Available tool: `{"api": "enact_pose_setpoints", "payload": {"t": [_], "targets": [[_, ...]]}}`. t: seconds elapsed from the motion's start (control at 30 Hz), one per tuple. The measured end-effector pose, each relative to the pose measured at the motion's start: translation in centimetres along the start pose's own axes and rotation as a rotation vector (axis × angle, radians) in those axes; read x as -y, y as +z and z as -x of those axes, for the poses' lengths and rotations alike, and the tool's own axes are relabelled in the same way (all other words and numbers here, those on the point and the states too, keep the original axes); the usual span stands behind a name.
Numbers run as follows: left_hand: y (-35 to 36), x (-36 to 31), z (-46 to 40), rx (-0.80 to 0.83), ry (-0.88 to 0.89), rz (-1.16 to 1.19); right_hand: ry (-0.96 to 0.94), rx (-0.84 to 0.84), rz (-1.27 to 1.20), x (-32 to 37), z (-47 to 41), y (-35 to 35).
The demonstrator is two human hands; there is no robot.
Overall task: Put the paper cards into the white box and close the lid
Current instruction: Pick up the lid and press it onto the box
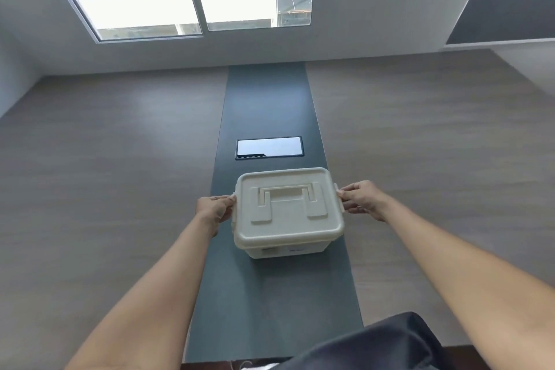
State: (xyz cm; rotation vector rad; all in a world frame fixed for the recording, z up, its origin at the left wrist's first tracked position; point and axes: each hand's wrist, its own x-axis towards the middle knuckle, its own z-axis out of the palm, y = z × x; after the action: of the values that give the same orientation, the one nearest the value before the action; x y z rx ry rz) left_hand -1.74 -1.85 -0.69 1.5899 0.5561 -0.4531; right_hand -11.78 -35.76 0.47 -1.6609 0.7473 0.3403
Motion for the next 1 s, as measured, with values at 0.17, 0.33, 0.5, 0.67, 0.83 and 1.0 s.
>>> {"api": "enact_pose_setpoints", "payload": {"t": [0.17, 0.33, 0.5, 0.67, 0.83, 1.0], "targets": [[-0.2, 0.2, 0.2, 0.000, 0.011, 0.017, 0.024, 0.030, 0.011, -0.9, -0.2, 0.3], [-0.9, 0.7, 0.2, 0.004, 0.006, 0.036, 0.000, 0.037, -0.009, -0.7, -0.2, 0.8], [-0.8, 1.6, -0.1, 0.009, 0.018, -0.015, 0.016, 0.038, -0.040, -0.8, -0.2, 0.9], [-0.6, 1.9, -0.1, 0.016, 0.012, -0.081, 0.016, 0.046, -0.077, -1.3, -0.4, 1.3], [-0.6, 2.4, -0.3, 0.062, -0.056, -0.178, 0.125, 0.193, -0.243, -2.1, 0.3, 2.5], [0.3, 1.6, 1.0, 0.141, -0.140, -0.081, 0.083, 0.054, -0.316, -2.0, 0.5, 2.9]]}}
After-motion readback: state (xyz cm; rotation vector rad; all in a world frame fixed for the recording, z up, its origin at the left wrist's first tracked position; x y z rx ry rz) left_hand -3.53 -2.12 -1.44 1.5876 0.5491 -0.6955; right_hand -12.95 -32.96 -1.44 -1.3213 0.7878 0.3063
